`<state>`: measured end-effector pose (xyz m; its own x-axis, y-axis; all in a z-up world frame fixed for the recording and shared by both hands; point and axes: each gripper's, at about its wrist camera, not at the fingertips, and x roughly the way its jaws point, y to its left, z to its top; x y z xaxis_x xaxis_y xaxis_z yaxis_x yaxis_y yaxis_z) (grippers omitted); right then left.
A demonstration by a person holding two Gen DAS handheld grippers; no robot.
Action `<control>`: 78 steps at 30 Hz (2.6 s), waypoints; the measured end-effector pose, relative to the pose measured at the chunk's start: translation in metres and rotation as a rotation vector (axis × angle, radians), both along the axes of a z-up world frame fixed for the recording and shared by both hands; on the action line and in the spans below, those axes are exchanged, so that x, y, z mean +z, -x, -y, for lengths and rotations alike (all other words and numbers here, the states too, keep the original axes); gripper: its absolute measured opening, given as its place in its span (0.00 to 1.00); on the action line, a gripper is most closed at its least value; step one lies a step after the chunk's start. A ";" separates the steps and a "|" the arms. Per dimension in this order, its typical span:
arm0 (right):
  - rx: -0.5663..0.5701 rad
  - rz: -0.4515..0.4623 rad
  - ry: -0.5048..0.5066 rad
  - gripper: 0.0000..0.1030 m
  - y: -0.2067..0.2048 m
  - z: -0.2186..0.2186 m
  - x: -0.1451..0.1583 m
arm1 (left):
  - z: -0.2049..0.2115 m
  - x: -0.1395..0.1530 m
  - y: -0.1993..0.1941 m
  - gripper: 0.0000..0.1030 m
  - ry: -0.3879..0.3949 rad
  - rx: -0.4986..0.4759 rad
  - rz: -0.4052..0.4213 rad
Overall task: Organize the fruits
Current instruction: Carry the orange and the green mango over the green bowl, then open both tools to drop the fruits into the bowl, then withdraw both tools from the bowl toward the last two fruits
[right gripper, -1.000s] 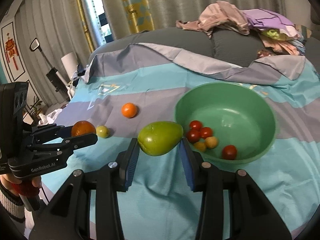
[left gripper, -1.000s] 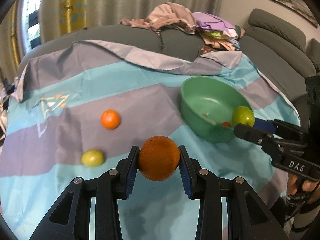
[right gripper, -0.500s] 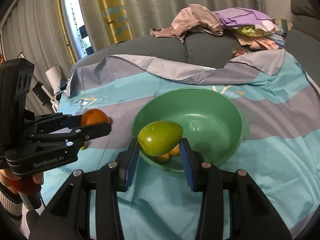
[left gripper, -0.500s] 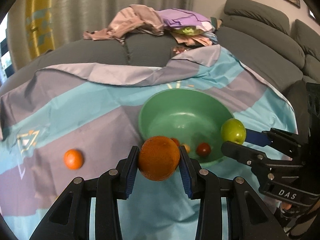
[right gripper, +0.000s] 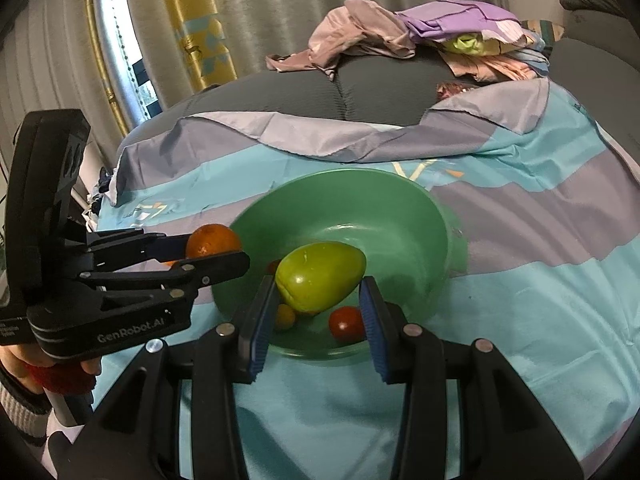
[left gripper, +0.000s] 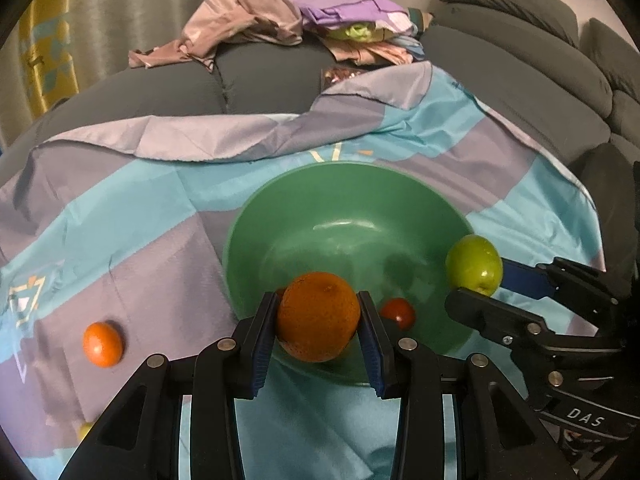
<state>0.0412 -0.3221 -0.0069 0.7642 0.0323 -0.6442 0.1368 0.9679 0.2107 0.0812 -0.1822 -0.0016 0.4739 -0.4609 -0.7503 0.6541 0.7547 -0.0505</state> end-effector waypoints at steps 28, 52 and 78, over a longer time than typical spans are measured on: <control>-0.034 -0.030 -0.003 0.58 0.005 -0.002 -0.001 | -0.020 0.003 0.007 0.53 -0.021 0.083 0.054; 0.092 0.001 0.066 0.77 0.048 -0.086 0.041 | -0.184 0.009 0.092 0.63 0.054 0.360 0.029; 0.254 -0.085 0.134 0.77 0.010 -0.160 0.026 | -0.251 -0.024 0.086 0.63 0.089 0.465 -0.049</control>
